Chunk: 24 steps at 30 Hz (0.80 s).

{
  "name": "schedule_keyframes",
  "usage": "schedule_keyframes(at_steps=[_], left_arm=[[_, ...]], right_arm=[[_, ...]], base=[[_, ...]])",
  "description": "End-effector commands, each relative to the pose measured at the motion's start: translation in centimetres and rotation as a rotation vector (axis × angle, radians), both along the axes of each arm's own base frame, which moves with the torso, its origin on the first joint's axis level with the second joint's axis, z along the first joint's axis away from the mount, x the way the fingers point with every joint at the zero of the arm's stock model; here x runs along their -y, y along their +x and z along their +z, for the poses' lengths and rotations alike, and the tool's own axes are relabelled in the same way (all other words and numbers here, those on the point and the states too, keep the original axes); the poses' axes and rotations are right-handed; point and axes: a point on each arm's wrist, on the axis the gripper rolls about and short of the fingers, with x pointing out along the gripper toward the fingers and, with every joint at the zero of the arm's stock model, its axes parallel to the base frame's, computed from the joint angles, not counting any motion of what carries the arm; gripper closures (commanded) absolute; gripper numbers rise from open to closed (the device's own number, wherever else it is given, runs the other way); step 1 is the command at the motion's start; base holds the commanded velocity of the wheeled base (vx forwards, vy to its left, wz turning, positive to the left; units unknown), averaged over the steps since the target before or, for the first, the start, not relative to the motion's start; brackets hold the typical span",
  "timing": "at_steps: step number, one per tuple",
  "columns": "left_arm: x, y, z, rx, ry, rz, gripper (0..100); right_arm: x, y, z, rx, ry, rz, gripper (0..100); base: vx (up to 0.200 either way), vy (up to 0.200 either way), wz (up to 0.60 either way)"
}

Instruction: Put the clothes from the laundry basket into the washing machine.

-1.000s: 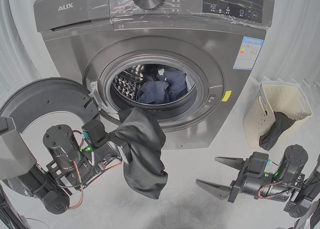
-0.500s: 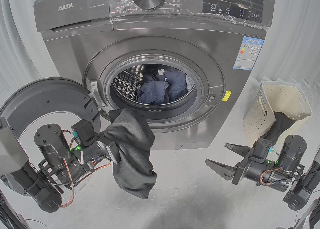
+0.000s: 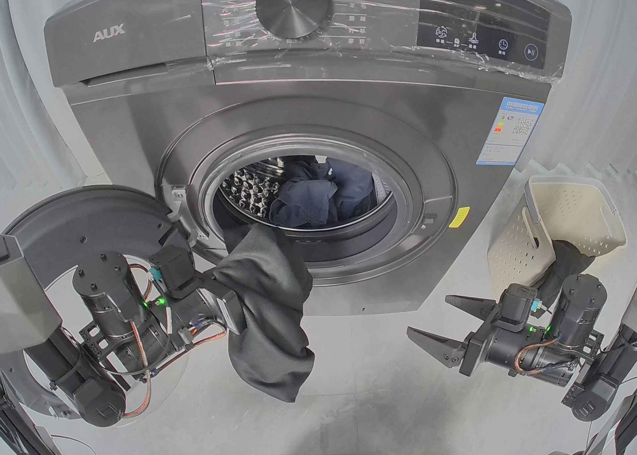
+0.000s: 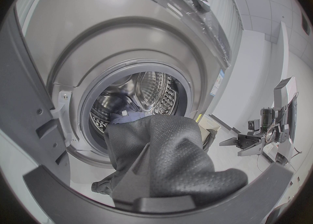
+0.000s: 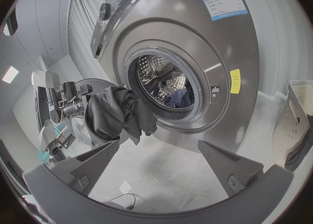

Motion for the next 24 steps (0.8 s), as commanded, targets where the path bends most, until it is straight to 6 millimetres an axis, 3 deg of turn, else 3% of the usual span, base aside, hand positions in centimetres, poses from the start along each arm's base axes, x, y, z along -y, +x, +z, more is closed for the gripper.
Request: schedule_keyframes(at_steps=[1,4,13,18,24], left_arm=[[0.2,-0.1,-0.2,-0.004,0.002,-0.008,100],[0.4,-0.2,-0.2,-0.005,0.001,-0.014,100],[1.5,-1.2,-0.7,-0.023,0.018,-0.049,100],[1.9,-2.5,-0.9,-0.040,0.029,-0.026,100],[2.2,-2.5,-1.3,-0.055,0.034,-0.048,100]], right_arm=[[0.0,-0.2,-0.2,-0.009,-0.008,0.005,0],[0.1,-0.3,-0.3,-0.013,-0.012,0.007,0],[-0.8,-2.3,-0.4,-0.013,-0.037,0.089,0],[-0.6,-2.5,-0.3,-0.006,-0.045,0.091,0],[-0.6,-2.5,-0.3,-0.003,-0.044,0.094,0]], base=[[0.200,0.000,0.00],[0.200,0.000,0.00],[0.000,0.000,0.00],[0.000,0.000,0.00],[0.067,0.000,0.00]])
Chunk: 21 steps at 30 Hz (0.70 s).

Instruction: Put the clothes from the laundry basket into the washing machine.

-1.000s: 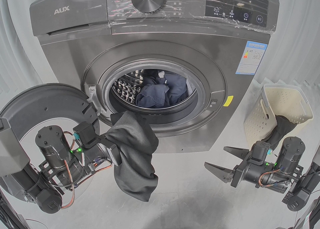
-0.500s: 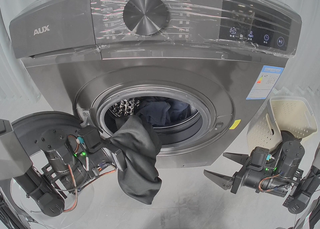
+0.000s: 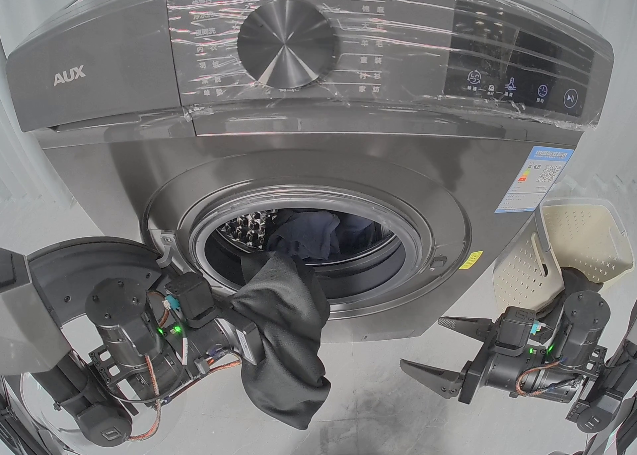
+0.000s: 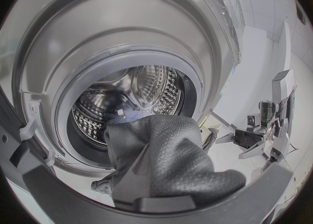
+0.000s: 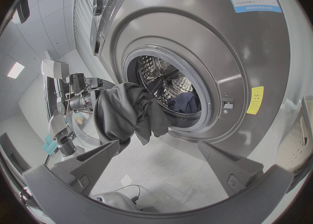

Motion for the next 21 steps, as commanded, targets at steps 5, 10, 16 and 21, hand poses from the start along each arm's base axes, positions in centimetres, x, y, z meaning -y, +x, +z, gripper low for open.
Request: schedule_keyframes(at_steps=[5,10,16,21], left_arm=[[1.8,1.0,-1.6,-0.009,0.052,-0.061,100],[3.5,2.7,-2.9,0.014,0.088,-0.076,100],[5.1,4.4,-3.0,0.045,0.057,-0.101,100],[5.9,5.8,-3.8,0.047,0.051,-0.086,100]], right_arm=[[0.0,-0.2,0.4,0.027,-0.002,0.009,0],[-0.2,-0.6,0.6,0.039,0.000,0.027,0],[-0.1,-0.7,0.8,0.048,0.004,0.031,0],[-0.1,-0.8,1.0,0.055,0.010,0.031,0]], base=[[0.040,0.000,0.00],[0.000,0.000,0.00],[0.000,0.000,0.00],[0.000,0.000,0.00]])
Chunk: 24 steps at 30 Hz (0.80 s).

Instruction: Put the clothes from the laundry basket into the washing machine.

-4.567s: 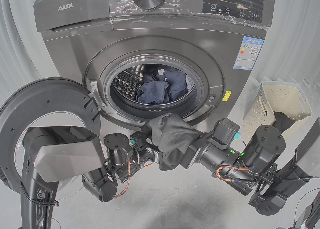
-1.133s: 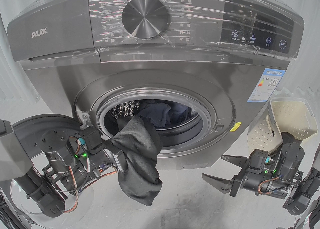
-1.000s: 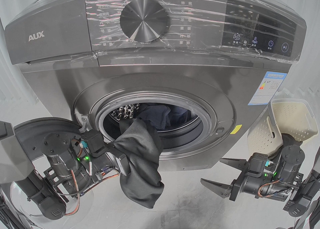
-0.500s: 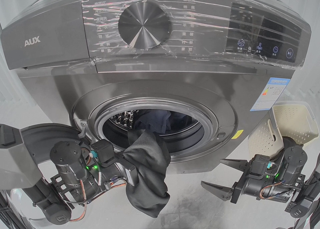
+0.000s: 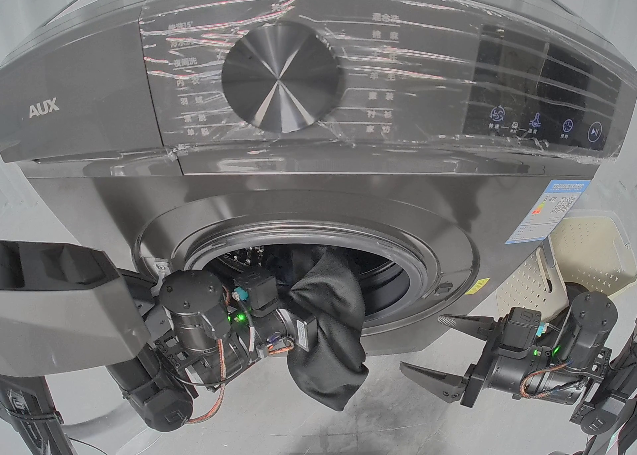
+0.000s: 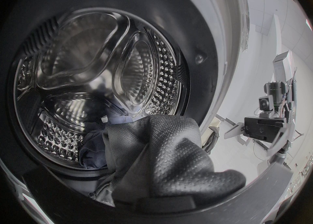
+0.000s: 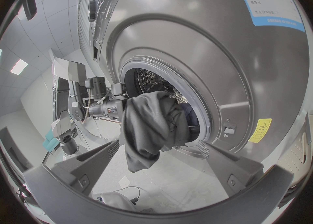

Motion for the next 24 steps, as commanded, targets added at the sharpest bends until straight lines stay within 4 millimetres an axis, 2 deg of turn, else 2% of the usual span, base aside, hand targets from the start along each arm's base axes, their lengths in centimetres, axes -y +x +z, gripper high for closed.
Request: schedule_keyframes(at_steps=[1,8,15,20,24], left_arm=[[1.0,1.6,-1.6,-0.017,-0.003,0.013,100],[2.4,3.3,-3.3,-0.034,-0.017,0.107,100],[3.0,4.2,-4.7,-0.043,-0.008,0.112,100],[3.5,8.2,-4.4,0.035,-0.080,0.177,100],[4.1,9.8,-4.4,0.065,-0.124,0.219,100]], right_arm=[[0.0,-0.1,0.3,0.010,0.008,0.002,0],[0.0,-0.1,0.2,0.008,0.007,0.003,0],[-0.2,-0.3,0.2,0.008,0.007,0.014,0],[-0.2,-0.3,0.2,0.008,0.007,0.017,0],[-0.2,-0.3,0.2,0.008,0.007,0.017,0]], base=[[0.000,0.000,0.00],[0.000,0.000,0.00],[0.000,0.000,0.00],[0.000,0.000,0.00],[0.000,0.000,0.00]])
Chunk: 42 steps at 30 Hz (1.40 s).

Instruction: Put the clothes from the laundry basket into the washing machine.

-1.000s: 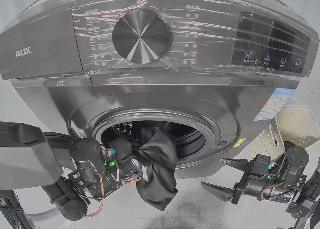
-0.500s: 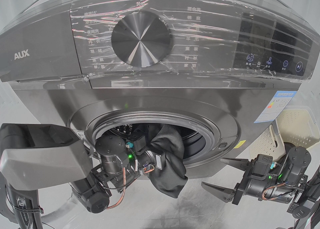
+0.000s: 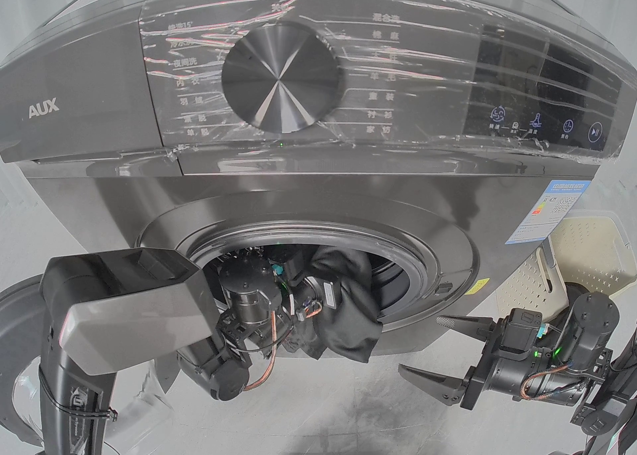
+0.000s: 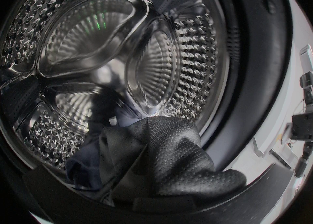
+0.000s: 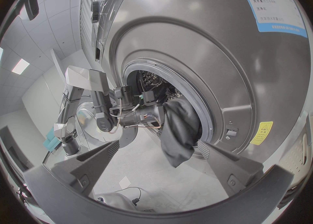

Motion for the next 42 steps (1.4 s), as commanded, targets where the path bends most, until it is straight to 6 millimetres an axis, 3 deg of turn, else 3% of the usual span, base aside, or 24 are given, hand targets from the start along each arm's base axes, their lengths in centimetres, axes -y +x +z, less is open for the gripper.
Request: schedule_keyframes(at_steps=[1,11,27,35,40,41,42], left_arm=[[0.6,2.9,-1.4,0.029,-0.038,0.057,100],[2.0,6.6,-1.9,0.120,-0.097,0.086,100],[1.1,13.8,1.6,0.242,-0.109,0.223,100],[1.0,14.7,2.8,0.258,-0.125,0.252,100],[0.7,14.8,2.6,0.254,-0.121,0.256,100],[0.7,14.8,2.6,0.255,-0.122,0.256,0],[0.7,14.7,2.5,0.253,-0.120,0.256,0]], right_arm=[[-0.1,-0.1,0.0,0.001,0.001,0.005,0],[-0.2,-0.2,0.0,0.003,0.001,0.014,0],[-0.5,-0.7,-0.2,-0.006,-0.007,0.039,0],[-0.6,-0.7,-0.2,-0.006,-0.008,0.039,0],[-0.6,-0.7,-0.2,-0.007,-0.011,0.037,0],[-0.6,-0.7,-0.2,-0.007,-0.011,0.037,0],[-0.5,-0.7,-0.2,-0.005,-0.010,0.034,0]], base=[[0.000,0.000,0.00],[0.000,0.000,0.00],[0.000,0.000,0.00],[0.000,0.000,0.00],[0.000,0.000,0.00],[0.000,0.000,0.00],[0.000,0.000,0.00]])
